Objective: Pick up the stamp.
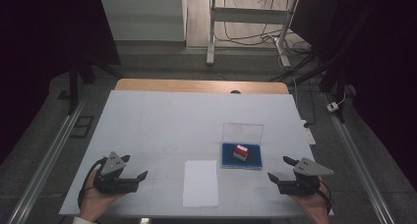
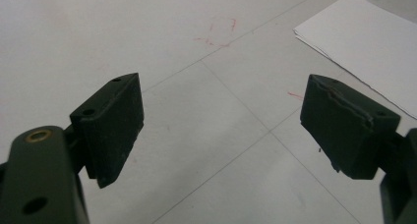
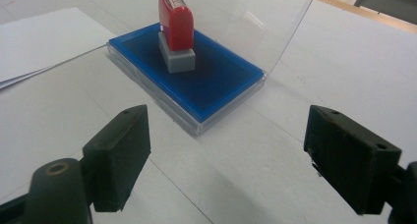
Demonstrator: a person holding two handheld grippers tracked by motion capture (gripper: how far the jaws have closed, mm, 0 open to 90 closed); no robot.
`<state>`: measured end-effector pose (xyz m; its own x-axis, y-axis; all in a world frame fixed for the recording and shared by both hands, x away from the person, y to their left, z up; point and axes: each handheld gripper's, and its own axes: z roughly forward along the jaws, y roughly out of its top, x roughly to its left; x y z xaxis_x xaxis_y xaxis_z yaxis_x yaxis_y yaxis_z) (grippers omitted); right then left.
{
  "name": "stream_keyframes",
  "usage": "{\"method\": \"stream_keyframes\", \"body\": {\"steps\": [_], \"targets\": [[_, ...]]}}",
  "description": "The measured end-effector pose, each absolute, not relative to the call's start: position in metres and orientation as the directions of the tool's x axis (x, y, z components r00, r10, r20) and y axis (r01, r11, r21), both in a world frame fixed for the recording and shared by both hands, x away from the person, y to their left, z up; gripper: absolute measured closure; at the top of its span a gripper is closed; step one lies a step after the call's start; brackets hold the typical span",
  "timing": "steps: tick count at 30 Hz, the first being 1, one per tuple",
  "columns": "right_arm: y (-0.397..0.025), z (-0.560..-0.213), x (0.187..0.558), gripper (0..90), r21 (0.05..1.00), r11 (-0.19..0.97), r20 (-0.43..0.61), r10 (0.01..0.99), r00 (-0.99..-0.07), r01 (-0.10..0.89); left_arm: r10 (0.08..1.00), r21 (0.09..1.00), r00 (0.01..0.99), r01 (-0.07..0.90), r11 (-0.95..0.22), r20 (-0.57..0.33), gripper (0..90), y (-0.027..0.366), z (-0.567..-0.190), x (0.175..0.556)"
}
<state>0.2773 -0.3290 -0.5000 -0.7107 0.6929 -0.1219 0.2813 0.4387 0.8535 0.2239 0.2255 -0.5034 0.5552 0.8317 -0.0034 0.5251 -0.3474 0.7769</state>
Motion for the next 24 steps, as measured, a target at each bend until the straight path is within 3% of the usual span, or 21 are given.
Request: {"method": "stream_keyframes", "body": {"steps": [24], "targets": [[-0.3282, -0.4986, 0.2763, 21.5, 0.845, 0.449, -0.122, 0.691, -0.713, 0.29, 0.827, 0.771, 0.562, 0.523, -0.364, 0.01, 17.0, 0.2201, -0.504, 0.2265]]}}
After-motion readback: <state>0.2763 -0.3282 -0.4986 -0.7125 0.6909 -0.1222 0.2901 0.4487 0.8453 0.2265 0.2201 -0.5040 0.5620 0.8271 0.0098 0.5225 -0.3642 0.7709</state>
